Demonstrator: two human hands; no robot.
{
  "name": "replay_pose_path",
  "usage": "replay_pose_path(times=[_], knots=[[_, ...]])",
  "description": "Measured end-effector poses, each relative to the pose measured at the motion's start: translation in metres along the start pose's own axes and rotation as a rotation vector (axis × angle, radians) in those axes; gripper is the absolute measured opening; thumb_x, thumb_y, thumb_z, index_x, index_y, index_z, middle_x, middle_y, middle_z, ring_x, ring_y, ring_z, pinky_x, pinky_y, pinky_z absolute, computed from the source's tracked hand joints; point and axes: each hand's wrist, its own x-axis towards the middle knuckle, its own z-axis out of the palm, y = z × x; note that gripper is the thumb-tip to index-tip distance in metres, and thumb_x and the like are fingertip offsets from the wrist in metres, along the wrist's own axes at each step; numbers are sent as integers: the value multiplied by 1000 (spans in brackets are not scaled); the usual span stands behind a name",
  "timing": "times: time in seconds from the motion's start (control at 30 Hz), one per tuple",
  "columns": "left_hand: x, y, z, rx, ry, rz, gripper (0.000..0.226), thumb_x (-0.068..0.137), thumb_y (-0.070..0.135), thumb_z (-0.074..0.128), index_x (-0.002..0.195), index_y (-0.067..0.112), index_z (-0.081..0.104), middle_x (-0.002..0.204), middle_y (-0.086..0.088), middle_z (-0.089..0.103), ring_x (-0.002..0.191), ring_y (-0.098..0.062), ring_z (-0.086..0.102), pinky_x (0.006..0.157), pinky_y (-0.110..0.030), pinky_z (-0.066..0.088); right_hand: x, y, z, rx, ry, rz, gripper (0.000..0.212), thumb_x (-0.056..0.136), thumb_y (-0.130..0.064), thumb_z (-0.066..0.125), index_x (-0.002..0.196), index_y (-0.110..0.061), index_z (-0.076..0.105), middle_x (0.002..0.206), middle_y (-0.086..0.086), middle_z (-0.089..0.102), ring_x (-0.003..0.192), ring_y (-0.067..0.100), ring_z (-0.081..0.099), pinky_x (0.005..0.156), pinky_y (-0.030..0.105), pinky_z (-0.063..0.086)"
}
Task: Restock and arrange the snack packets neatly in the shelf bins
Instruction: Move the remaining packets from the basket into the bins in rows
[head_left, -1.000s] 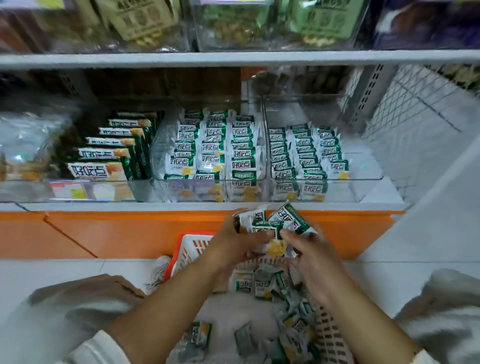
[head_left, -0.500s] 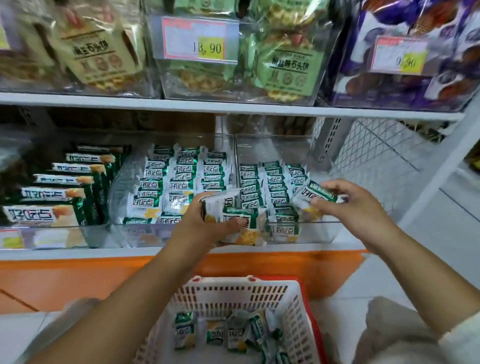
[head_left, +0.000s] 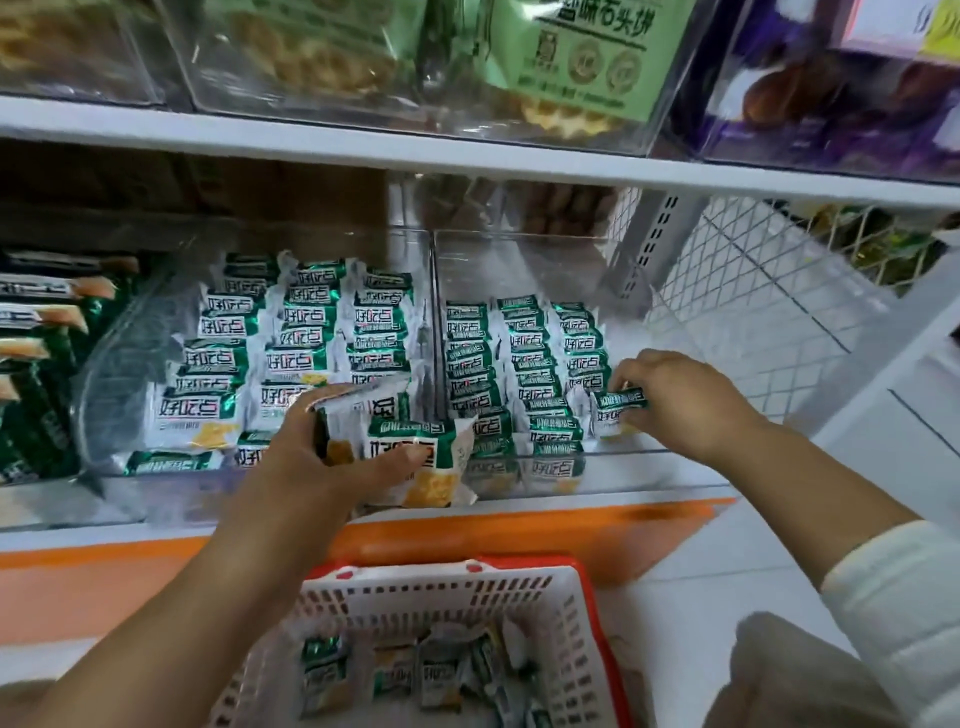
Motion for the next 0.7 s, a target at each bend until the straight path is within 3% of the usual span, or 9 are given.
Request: replay_pose_path(times=[0.07, 0.13, 0.23, 0.37, 0.47, 0.6, 0.7], knots=[[0, -1, -2, -3, 0, -13, 68, 46, 49, 84, 105, 32, 55, 81, -13, 53, 75, -33, 62, 67, -46, 50, 1, -5, 6, -133, 1, -22, 36, 87, -37, 64, 122, -35, 56, 118, -7, 61, 112, 18, 52, 88, 29, 39], [0, -1, -2, -3, 7, -20, 72, 40, 56, 87, 103, 37, 57, 83, -9, 55, 81, -34, 63, 74, -49, 52, 2, -7, 10, -194, -6, -25, 37, 87, -40, 63, 123, -39, 56, 120, -10, 63, 115, 17, 49, 92, 29, 36], [-1, -3, -3, -8, 21, -20, 67, 43, 52, 86, 102, 35, 57, 70, 4, 51, 67, -22, 55, 66, -40, 47, 7, -10, 11, -180, -42, 1, 36, 87, -40, 64, 122, -40, 58, 121, -6, 60, 116, 18, 48, 95, 31, 35], [0, -4, -1, 4, 19, -27, 61, 47, 48, 84, 98, 32, 55, 70, 1, 37, 63, -21, 44, 62, -41, 41, 13, -14, 13, -138, -84, 35, 33, 88, -34, 65, 120, -36, 60, 119, -1, 57, 115, 21, 49, 92, 30, 38], [-2, -4, 1, -8, 2, -21, 63, 47, 47, 84, 102, 36, 56, 76, -5, 44, 67, -24, 52, 62, -40, 44, 19, -15, 17, -71, -108, 81, 31, 88, -27, 65, 118, -33, 61, 118, 0, 57, 116, 20, 47, 86, 30, 40], [-3, -5, 2, -28, -35, -1, 72, 46, 48, 85, 111, 36, 57, 71, 3, 48, 67, -22, 54, 61, -38, 43, 24, -15, 22, -19, -132, 109, 32, 87, -22, 65, 118, -30, 60, 119, 2, 55, 114, 21, 47, 83, 32, 44], [-2, -7, 2, -36, -63, -8, 79, 42, 53, 87, 114, 41, 57, 91, -6, 63, 86, -30, 67, 74, -46, 53, 24, -13, 21, 32, -152, 115, 38, 86, -22, 68, 122, -30, 58, 121, 4, 53, 114, 23, 48, 84, 33, 44]])
